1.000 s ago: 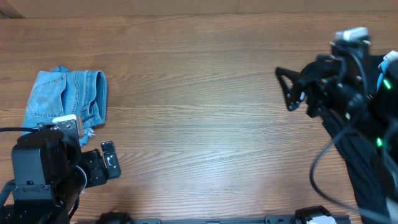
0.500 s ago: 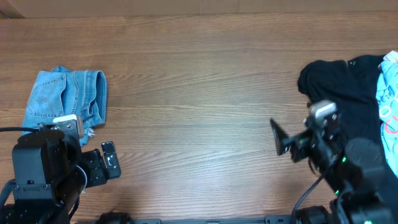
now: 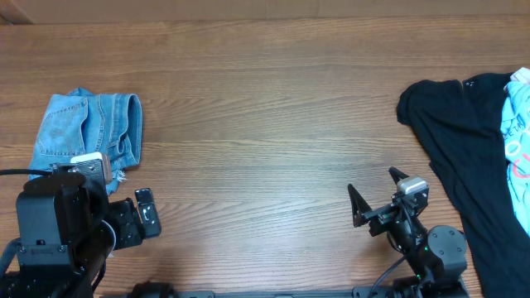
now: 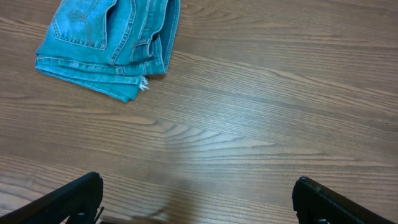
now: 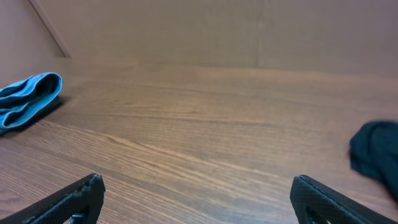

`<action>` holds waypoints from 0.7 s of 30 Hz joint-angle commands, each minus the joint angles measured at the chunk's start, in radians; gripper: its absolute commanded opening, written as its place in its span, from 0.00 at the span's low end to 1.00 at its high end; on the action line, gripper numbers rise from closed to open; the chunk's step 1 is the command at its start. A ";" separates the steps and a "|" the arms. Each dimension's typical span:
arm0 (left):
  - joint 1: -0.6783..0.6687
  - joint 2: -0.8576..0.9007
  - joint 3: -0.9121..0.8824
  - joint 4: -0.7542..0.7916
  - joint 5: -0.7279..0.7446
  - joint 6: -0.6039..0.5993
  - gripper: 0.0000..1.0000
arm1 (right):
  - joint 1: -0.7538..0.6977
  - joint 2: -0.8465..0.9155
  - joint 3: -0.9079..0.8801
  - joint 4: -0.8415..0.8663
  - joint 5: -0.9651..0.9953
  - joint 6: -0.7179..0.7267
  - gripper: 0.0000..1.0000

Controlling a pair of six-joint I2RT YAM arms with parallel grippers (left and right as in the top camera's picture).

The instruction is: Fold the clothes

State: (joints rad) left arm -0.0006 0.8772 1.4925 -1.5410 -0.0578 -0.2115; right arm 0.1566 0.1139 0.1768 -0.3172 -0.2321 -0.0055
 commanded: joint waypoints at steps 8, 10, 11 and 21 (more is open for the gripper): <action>-0.006 -0.002 -0.001 0.001 -0.012 -0.021 1.00 | -0.005 -0.111 -0.103 0.092 -0.009 0.063 1.00; -0.006 -0.002 -0.001 0.001 -0.012 -0.021 1.00 | -0.005 -0.111 -0.103 0.091 -0.008 0.063 1.00; -0.006 -0.002 -0.001 0.001 -0.012 -0.021 1.00 | -0.005 -0.111 -0.103 0.088 -0.008 0.063 1.00; -0.006 -0.001 -0.001 0.001 -0.012 -0.021 1.00 | -0.005 -0.111 -0.103 0.088 -0.008 0.063 1.00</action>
State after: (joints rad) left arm -0.0006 0.8772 1.4925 -1.5410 -0.0578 -0.2115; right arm 0.1566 0.0147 0.0818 -0.2359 -0.2325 0.0525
